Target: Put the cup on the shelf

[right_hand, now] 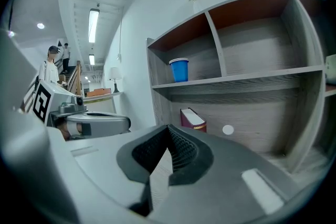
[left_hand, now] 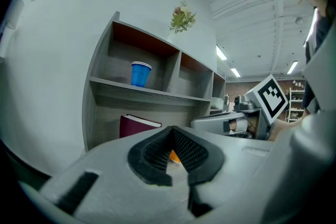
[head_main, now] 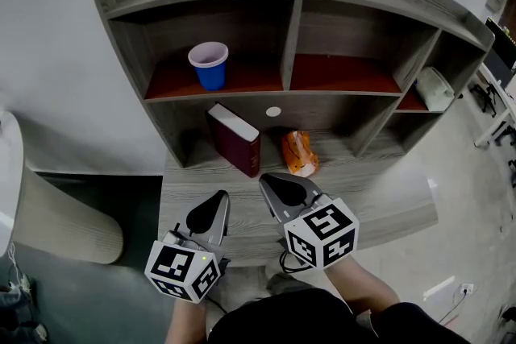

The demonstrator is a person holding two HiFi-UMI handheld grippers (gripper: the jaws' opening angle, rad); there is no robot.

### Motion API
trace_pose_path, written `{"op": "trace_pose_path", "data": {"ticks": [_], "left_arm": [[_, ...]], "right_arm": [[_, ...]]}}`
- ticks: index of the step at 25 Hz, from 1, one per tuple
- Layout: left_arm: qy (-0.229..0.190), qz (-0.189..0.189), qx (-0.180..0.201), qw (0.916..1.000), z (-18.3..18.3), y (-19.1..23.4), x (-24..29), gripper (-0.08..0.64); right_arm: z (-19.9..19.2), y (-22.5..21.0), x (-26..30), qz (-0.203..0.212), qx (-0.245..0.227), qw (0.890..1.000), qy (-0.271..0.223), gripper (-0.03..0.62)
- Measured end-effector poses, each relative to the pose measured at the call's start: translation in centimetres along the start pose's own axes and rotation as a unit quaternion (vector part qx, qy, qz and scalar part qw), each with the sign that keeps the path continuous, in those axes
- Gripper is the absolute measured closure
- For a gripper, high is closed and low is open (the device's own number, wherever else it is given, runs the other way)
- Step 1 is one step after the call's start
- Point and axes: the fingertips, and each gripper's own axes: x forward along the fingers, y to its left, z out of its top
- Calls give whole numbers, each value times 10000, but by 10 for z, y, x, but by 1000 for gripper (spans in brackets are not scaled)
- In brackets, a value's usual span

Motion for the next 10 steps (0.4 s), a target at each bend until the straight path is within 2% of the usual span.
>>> {"op": "trace_pose_path", "data": {"ticks": [10], "left_arm": [[-8,16,30,10000,1,-6,-2,566]], "right_arm": [[-1,2,-3,70,-42,10000,56,598]]}}
